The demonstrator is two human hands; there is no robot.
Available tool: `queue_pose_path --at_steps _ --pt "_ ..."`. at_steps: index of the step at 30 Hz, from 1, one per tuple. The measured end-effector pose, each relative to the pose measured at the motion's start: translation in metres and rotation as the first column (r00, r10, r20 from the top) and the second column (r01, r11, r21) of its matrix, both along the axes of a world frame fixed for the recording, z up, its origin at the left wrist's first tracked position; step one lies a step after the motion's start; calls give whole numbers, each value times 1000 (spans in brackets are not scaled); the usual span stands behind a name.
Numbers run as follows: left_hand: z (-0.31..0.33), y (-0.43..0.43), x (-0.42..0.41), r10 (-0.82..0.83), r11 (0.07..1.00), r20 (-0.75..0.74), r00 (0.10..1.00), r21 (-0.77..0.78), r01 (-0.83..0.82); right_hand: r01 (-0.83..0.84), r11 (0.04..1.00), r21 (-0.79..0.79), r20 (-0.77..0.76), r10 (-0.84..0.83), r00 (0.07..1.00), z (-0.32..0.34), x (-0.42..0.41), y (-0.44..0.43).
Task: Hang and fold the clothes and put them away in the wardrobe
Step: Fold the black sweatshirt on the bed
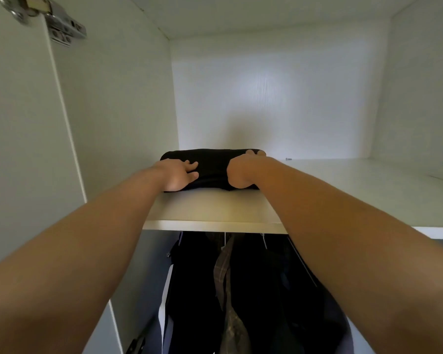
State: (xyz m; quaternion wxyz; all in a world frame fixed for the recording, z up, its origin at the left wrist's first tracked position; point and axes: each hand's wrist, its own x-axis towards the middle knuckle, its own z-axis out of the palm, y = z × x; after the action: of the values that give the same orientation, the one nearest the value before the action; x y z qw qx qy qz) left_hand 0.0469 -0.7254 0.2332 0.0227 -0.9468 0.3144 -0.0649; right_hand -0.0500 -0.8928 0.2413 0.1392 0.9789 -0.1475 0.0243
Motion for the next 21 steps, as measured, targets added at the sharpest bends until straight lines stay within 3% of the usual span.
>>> queue_pose_path --at_steps 5,10,15,21 --pt "4 -21 45 19 1000 -42 999 18 -18 -72 990 122 31 69 997 3 50 -25" --pt "12 -45 99 31 998 -125 992 -57 -38 -56 993 106 4 56 998 6 99 -44" --pt "8 -68 139 48 999 -107 993 20 -46 -52 986 160 -3 54 999 1 142 -63" --pt "0 -88 174 78 993 -89 993 -86 -85 -33 980 194 -23 38 999 -2 186 -82"
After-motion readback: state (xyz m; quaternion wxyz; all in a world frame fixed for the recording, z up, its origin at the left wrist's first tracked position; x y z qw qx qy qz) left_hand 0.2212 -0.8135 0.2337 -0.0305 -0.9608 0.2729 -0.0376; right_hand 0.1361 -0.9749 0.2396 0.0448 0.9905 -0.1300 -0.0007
